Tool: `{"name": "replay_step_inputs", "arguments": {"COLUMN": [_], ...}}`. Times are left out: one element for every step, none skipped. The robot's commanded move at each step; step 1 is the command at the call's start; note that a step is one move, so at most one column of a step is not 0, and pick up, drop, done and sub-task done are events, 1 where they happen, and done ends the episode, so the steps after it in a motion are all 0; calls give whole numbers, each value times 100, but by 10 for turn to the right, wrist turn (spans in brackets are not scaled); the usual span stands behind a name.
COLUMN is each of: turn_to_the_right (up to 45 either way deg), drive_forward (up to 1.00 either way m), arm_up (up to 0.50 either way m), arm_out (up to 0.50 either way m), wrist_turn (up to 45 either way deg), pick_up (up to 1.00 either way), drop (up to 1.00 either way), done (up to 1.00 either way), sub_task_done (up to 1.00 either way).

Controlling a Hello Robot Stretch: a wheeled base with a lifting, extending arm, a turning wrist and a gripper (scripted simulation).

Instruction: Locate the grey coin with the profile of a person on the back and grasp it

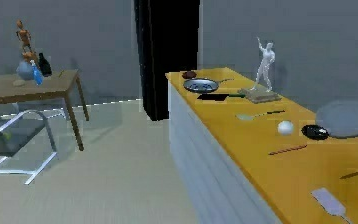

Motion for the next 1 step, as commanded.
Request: {"name": "replay_step_inputs", "arguments": {"turn_to_the_right": [0], "drive_forward": [40], "arm_up": [0], "arm_out": [0], "wrist_turn": [0], "pick_up": [0], "drop": [0], "done": [0], "sub_task_done": [0]}}
